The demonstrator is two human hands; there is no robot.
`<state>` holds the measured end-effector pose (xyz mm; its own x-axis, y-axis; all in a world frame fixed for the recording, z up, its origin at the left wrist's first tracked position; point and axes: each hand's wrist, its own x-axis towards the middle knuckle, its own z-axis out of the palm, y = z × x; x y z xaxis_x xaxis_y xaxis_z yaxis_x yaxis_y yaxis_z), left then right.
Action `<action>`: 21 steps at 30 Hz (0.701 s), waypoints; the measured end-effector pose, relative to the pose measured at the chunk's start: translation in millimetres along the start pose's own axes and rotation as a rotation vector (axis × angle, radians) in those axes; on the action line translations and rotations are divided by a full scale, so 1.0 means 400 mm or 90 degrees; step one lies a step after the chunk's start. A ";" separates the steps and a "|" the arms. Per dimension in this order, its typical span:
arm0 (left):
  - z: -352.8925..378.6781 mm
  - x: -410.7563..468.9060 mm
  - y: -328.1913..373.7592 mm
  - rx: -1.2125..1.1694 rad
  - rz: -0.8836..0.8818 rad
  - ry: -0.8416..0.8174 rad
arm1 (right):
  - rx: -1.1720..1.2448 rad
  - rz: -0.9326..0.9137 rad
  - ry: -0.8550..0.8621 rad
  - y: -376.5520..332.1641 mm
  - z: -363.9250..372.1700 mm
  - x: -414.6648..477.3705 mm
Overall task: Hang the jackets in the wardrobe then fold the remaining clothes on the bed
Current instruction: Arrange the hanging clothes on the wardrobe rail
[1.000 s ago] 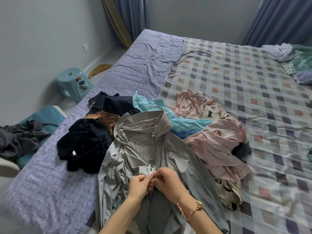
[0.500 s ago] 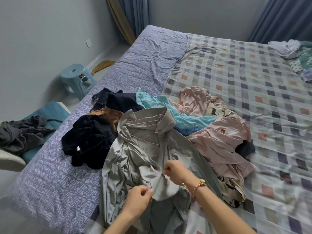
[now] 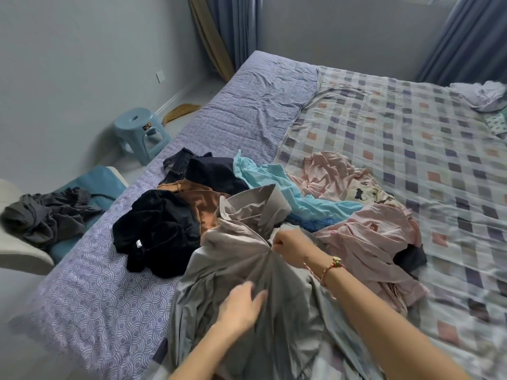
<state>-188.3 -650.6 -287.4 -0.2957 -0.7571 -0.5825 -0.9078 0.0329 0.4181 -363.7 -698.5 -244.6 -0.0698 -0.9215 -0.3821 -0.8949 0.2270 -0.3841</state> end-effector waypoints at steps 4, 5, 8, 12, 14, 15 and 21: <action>-0.069 0.055 0.134 -0.014 0.087 0.179 | 0.007 -0.033 -0.011 -0.030 -0.003 -0.033; -0.071 0.058 0.142 0.012 0.088 0.187 | 0.007 -0.038 -0.011 -0.026 -0.005 -0.036; -0.071 0.034 0.136 0.042 0.104 0.177 | -0.014 -0.064 -0.008 -0.020 0.006 -0.047; -0.048 0.010 0.106 0.137 0.089 0.089 | -0.060 -0.078 0.066 -0.001 0.012 -0.034; -0.025 -0.007 0.077 0.197 0.069 -0.003 | -0.062 -0.053 0.101 0.016 0.005 -0.018; -0.020 -0.019 0.062 0.223 0.053 -0.062 | -0.056 -0.040 0.115 0.022 0.002 -0.009; -0.065 -0.022 -0.001 0.265 -0.048 -0.416 | 0.061 0.003 0.137 0.052 -0.013 -0.004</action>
<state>-177.6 -661.2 -264.3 -0.2269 -0.2326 -0.9457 -0.9311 0.3365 0.1406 -384.5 -693.8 -247.6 -0.1759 -0.9637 -0.2006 -0.8490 0.2517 -0.4647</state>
